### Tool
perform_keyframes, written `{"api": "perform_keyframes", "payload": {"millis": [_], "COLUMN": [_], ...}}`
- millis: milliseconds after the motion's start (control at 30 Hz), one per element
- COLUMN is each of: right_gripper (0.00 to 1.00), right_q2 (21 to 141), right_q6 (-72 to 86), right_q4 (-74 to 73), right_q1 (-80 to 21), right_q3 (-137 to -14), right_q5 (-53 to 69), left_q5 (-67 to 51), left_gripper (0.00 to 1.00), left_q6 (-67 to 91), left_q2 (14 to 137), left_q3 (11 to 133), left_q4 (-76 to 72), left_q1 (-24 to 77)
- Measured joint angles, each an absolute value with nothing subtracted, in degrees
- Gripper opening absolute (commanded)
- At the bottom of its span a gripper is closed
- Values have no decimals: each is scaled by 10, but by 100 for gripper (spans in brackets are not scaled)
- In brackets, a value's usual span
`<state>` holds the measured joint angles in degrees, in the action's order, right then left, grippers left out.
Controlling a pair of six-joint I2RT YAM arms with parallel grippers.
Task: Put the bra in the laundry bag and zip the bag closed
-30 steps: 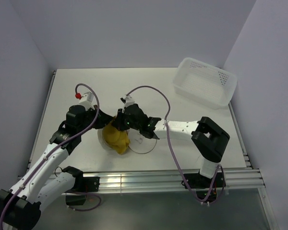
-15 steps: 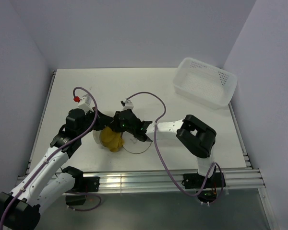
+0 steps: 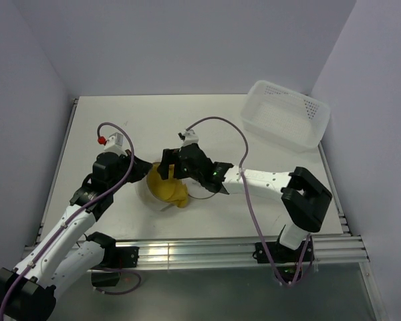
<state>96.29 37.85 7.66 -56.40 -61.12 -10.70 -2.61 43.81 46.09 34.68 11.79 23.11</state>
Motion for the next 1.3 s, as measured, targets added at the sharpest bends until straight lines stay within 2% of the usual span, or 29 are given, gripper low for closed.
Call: {"api": "perform_keyframes", "payload": {"millis": [133,233,333,367,433,533,600,633,767,1033,1133,1167,1200,1267,1300], "right_gripper": [97,90,67,50,40,41,46,52,60,45,34,29,16,0,0], "right_q2": [907,854,812,801,794,794,797,799,830,903,915,919,922,930,932], "right_q6": [349,337,337,338,345,351,351,350,344,334,333,333,333,333,334], "right_q4": [44,34,27,27,23,7,-5,-5,-14,-39,-37,-36,-37,-36,-32], "right_q1": [-552,-544,-530,-517,-492,-456,-443,-440,-423,-415,-415,-415,-416,-416,-416], "right_q3": [-595,-547,-485,-458,-419,-378,-376,-377,-391,-424,-432,-433,-436,-443,-447], "right_q5": [-93,-84,-83,-83,-86,-104,-123,-132,-176,-194,-189,-190,-190,-191,-190], "left_q5": [-17,-13,-12,-11,-11,-11,-11,-11,-11,-8,6,10,15,21,25], "left_gripper": [0,0,0,0,0,0,0,0,0,0,0,1,4,26,35], "left_q6": [438,438,438,439,439,440,440,440,440,440,438,437,437,434,433], "left_q2": [465,466,466,466,466,466,466,466,465,453,447,444,442,437,435], "left_q3": [347,347,347,347,347,347,347,347,347,347,347,347,347,347,347], "left_q4": [119,119,118,118,118,118,118,118,118,119,121,122,123,128,132], "left_q1": [231,231,231,231,231,231,231,231,232,232,233,233,233,233,233]}}
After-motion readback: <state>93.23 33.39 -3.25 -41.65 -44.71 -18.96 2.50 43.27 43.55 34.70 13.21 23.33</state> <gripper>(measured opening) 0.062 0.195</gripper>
